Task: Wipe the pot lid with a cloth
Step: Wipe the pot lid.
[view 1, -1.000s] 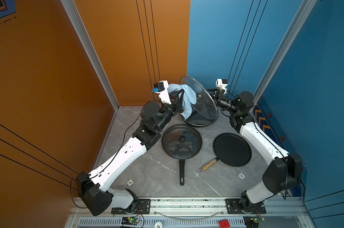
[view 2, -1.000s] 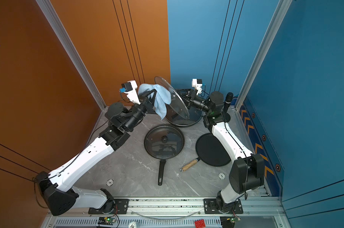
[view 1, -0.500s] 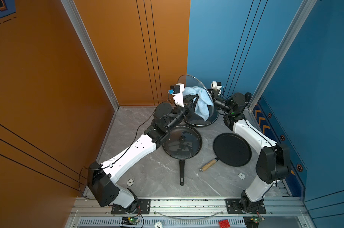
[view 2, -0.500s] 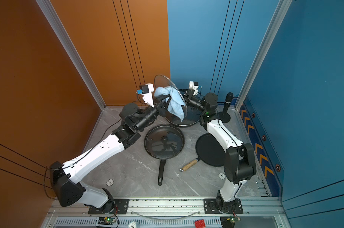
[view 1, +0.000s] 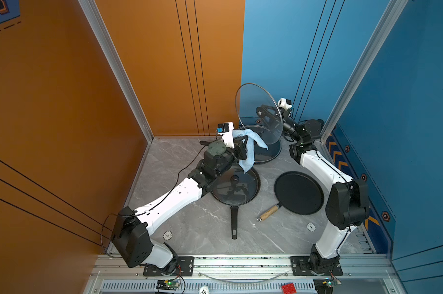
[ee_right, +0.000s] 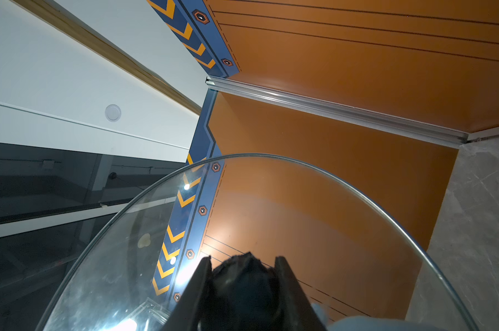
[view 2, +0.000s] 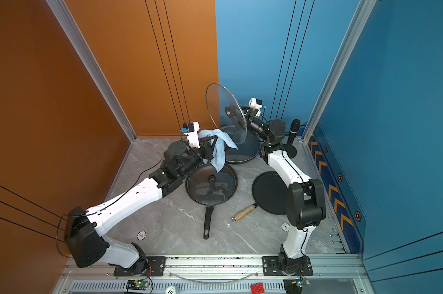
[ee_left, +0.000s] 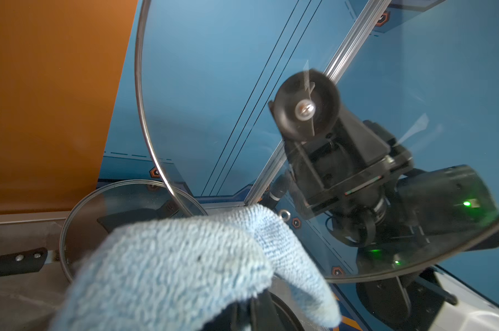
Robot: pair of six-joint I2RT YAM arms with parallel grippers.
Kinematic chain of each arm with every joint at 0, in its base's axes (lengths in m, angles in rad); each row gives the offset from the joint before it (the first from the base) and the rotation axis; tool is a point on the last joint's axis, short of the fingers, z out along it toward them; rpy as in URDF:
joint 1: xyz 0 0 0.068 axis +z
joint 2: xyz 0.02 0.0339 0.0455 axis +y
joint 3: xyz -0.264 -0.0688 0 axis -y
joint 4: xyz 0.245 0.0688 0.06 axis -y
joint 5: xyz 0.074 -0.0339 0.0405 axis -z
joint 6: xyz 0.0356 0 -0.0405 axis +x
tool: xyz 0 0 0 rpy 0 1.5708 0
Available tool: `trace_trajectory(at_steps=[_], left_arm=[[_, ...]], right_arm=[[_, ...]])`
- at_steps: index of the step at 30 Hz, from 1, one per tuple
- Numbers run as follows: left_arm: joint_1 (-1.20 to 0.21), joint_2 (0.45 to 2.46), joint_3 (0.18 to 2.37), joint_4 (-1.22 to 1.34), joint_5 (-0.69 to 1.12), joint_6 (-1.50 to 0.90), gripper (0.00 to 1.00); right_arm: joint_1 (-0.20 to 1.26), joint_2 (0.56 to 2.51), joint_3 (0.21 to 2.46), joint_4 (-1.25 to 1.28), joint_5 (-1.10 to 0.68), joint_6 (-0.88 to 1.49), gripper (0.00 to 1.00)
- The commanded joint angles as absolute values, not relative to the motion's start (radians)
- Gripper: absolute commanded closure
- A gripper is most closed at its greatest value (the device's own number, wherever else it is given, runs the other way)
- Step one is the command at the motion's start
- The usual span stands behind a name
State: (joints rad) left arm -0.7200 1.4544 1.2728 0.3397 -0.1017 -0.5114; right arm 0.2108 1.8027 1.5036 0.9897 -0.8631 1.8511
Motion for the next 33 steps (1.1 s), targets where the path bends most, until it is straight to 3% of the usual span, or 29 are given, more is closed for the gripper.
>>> trace_trajectory(at_steps=[1, 6, 11, 18, 25, 28, 30, 33], left_arm=[[-0.723, 1.41, 1.393, 0.371, -0.039, -0.45, 1.0], [-0.723, 1.479, 1.55, 0.4, -0.001, -0.329, 1.0], [-0.655, 1.568, 1.647, 0.417, 0.049, -0.367, 1.0], [-0.616, 1.57, 1.431, 0.395, -0.047, -0.509, 1.0], [-0.603, 1.433, 1.23, 0.299, -0.168, -0.549, 1.0], [-0.594, 1.365, 1.224, 0.242, -0.209, -0.496, 1.0], [-0.585, 1.321, 1.237, 0.194, -0.232, -0.453, 1.0], [-0.578, 1.258, 1.264, 0.092, -0.284, -0.383, 1.0]], right_arm=[[0.212, 1.746, 1.506, 1.018, -0.862, 1.819, 0.96], [0.234, 1.771, 1.53, 1.025, -0.874, 1.818, 0.96], [0.25, 1.796, 1.577, 1.032, -0.901, 1.831, 0.96], [0.245, 1.794, 1.603, 1.05, -0.894, 1.837, 0.96], [0.203, 1.78, 1.601, 0.991, -0.91, 1.78, 0.96], [0.185, 1.74, 1.607, 0.74, -0.937, 1.581, 0.97], [0.184, 1.693, 1.645, 0.38, -0.928, 1.274, 0.98], [0.206, 1.643, 1.769, -0.222, -0.74, 0.743, 0.98]])
